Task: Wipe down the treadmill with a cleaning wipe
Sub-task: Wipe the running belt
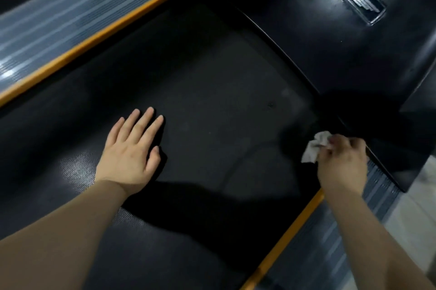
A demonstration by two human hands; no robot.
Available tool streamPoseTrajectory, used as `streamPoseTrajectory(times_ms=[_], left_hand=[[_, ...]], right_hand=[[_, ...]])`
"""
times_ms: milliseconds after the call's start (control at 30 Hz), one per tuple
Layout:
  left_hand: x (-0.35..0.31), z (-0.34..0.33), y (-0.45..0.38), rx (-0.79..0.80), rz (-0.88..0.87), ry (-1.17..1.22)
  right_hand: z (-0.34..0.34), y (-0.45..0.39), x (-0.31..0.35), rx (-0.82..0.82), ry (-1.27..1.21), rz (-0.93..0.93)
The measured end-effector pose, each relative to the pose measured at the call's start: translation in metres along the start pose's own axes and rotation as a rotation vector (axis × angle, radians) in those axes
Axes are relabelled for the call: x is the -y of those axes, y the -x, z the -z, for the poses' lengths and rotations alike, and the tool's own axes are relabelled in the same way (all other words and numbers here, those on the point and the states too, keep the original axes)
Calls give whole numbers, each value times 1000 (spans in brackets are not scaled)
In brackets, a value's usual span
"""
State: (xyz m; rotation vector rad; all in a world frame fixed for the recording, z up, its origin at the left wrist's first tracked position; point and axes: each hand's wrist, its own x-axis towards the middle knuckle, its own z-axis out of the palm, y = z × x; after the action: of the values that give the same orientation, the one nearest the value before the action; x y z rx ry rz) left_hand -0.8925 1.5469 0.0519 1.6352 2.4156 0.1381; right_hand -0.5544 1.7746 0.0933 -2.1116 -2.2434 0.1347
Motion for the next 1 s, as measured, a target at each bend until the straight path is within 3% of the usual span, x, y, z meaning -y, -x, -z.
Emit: streamPoseTrajectory(times_ms=[100, 267, 333, 467, 567, 600, 667, 733, 833, 1000], left_hand=[[-1, 2, -2, 12, -3, 4], [-1, 3, -3, 31, -1, -4], [1, 4, -3, 42, -4, -4], [3, 4, -4, 56, -13, -1], [5, 2, -5, 61, -15, -6], [5, 2, -5, 66, -17, -8], [5, 3, -4, 78, -13, 1], [4, 4, -5, 84, -10, 13], [4, 4, -5, 100, -8, 20], [5, 6, -6, 112, -2, 34]], right_hand=[[3, -9, -3, 68, -37, -158], [-19, -50, 77, -48, -291, -237], [-22, -71, 135, -44, -327, -88], [-30, -129, 260, 49, -349, 420], [-45, -166, 325, 172, -271, 477], [-48, -167, 331, 147, -146, 609], [-52, -161, 320, 54, 35, 837], [-52, -158, 297, 11, -18, 861], [-44, -135, 242, 26, -77, 687], [-13, -24, 72, 120, 28, 300]])
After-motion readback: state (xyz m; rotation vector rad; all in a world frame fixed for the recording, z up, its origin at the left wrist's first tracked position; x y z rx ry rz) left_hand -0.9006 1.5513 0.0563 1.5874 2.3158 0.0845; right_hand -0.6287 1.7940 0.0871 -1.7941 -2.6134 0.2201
